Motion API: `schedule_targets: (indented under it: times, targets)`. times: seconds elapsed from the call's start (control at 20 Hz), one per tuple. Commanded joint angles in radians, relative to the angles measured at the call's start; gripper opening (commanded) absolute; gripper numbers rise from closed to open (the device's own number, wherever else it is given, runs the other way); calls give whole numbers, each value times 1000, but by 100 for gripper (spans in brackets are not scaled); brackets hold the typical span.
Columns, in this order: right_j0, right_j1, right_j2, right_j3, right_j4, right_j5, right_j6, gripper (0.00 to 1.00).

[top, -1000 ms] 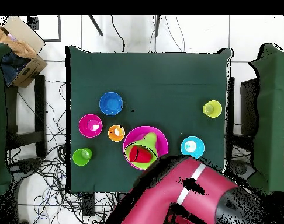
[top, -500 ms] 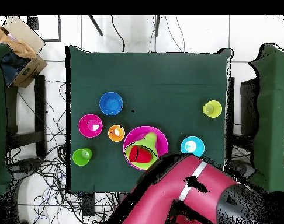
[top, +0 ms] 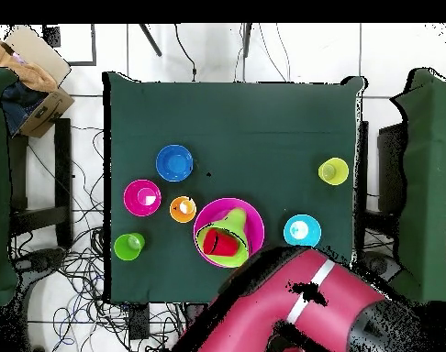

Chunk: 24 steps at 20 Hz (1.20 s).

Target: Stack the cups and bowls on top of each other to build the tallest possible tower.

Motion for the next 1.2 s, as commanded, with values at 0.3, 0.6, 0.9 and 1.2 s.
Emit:
schedule_targets:
  times: [0.3,0.6,0.9,1.2]
  targets:
    - [345,62,-132,-304,-458,-21,1095,100]
    - [187,-62,-52,-275,-434,-69,831,100]
    - [-82,-156,69,-186,-72,52,36,100]
    - [-124,-126,49,-228,-21,13,-234,100]
